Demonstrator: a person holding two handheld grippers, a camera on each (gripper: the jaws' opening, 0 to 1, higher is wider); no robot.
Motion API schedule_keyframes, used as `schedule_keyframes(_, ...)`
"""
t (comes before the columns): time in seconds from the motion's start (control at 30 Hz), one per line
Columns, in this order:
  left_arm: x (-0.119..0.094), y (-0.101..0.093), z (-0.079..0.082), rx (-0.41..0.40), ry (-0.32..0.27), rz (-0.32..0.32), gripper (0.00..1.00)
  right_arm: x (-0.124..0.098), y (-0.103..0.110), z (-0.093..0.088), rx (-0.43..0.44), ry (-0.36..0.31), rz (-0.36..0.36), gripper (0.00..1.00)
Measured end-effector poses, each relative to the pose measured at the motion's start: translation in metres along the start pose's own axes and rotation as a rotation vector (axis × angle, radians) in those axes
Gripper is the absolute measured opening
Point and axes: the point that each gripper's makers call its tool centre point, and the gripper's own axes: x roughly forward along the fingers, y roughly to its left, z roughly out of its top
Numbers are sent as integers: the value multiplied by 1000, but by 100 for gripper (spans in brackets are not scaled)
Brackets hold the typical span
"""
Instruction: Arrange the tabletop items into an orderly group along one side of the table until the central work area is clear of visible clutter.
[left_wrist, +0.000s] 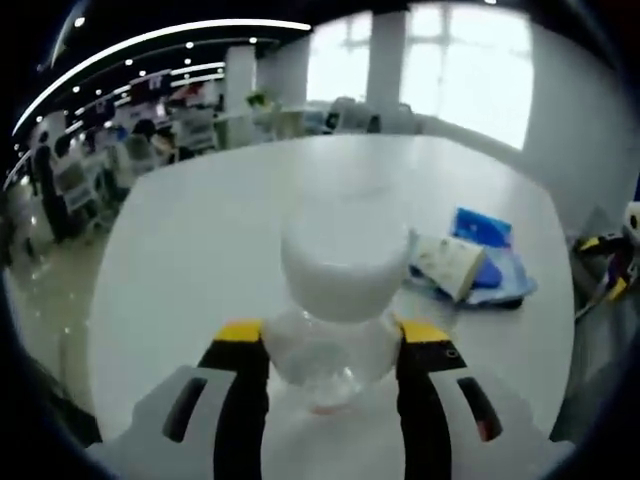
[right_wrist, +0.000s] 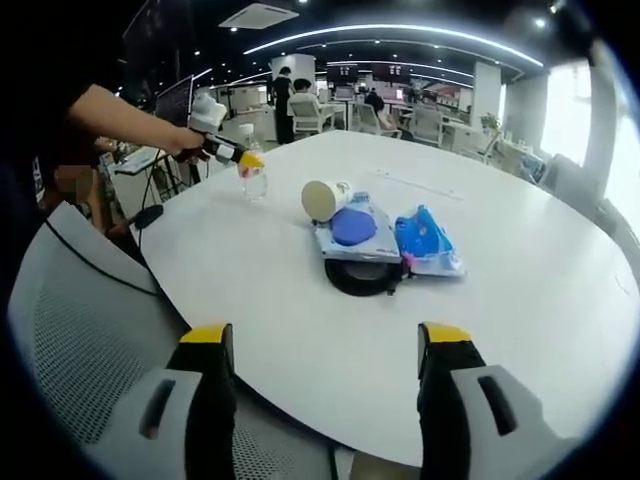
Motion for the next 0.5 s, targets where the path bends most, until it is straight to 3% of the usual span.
schedule_keyframes(0.17,-10,0,10,-12,-29,15,49,0,0,1,-6,-2,3,75)
schedule_keyframes(0.5,-46,-12,-1,-18,-37,44,51,-2,1,6,11,-33,10,75)
